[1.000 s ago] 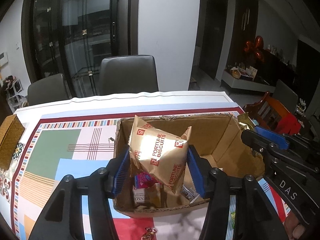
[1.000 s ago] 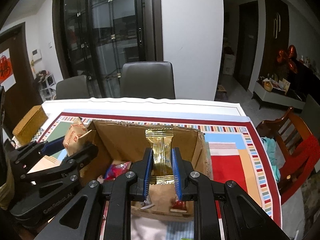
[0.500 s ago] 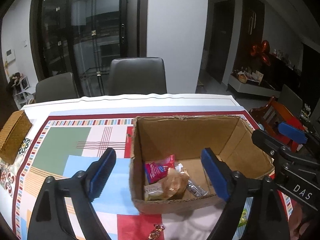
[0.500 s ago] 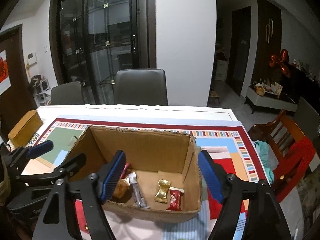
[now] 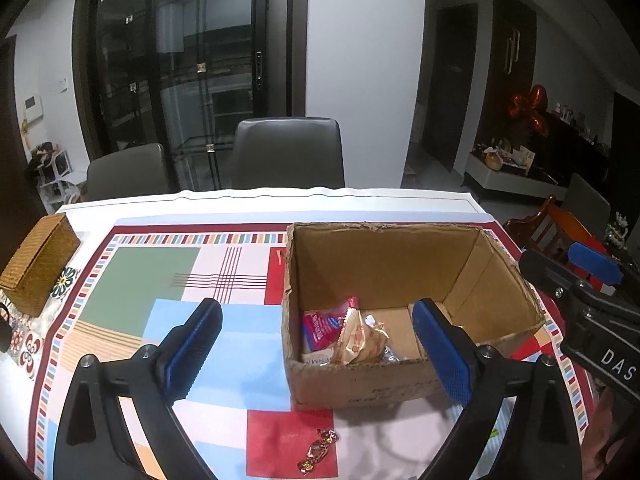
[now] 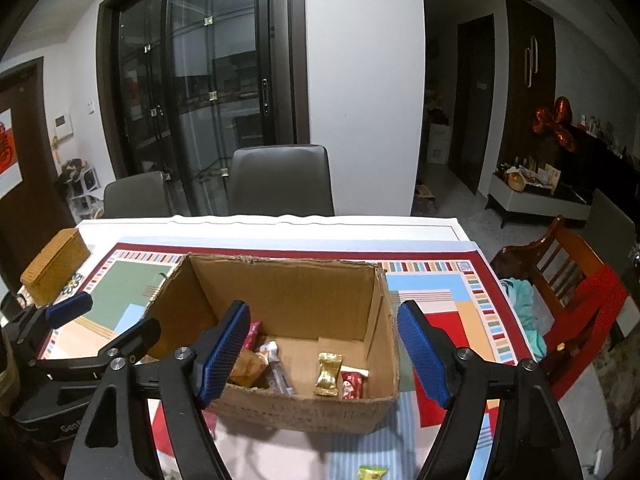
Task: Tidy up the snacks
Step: 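Withdraw both open tools from the box toward the remaining candies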
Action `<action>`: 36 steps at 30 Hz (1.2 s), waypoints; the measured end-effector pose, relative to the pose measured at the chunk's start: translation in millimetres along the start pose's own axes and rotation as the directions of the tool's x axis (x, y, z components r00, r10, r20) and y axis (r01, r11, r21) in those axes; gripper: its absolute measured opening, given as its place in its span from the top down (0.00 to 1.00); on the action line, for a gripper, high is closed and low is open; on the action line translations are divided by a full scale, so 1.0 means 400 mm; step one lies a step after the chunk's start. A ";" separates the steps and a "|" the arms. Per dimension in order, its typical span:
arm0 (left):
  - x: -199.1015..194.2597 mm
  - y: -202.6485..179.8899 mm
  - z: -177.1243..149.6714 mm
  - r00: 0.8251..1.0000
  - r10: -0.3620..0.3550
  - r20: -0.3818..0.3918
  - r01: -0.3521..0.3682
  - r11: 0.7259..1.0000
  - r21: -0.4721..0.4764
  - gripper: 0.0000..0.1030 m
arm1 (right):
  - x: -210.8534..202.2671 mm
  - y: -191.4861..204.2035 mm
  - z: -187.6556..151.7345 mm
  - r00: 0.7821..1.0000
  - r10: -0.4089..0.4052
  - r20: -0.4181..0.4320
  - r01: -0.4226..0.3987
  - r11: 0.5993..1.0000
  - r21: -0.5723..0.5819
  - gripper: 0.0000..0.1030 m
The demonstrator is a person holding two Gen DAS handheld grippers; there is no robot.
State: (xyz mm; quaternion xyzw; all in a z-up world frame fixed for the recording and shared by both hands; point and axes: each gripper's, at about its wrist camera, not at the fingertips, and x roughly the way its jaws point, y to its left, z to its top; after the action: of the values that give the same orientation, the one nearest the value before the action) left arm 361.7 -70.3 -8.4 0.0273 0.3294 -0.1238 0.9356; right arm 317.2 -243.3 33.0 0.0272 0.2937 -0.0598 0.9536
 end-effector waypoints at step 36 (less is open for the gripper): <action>-0.109 -0.019 -0.122 1.000 -0.017 0.022 0.016 0.998 0.056 0.06 | -0.121 -0.026 -0.114 0.995 -0.094 0.012 0.093 0.994 0.049 0.25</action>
State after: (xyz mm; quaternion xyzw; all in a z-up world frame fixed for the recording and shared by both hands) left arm 297.1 -62.0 -19.0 0.0492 0.3155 -0.1411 0.9371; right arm 250.6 -245.0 22.4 0.0360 0.2863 -0.1119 0.9509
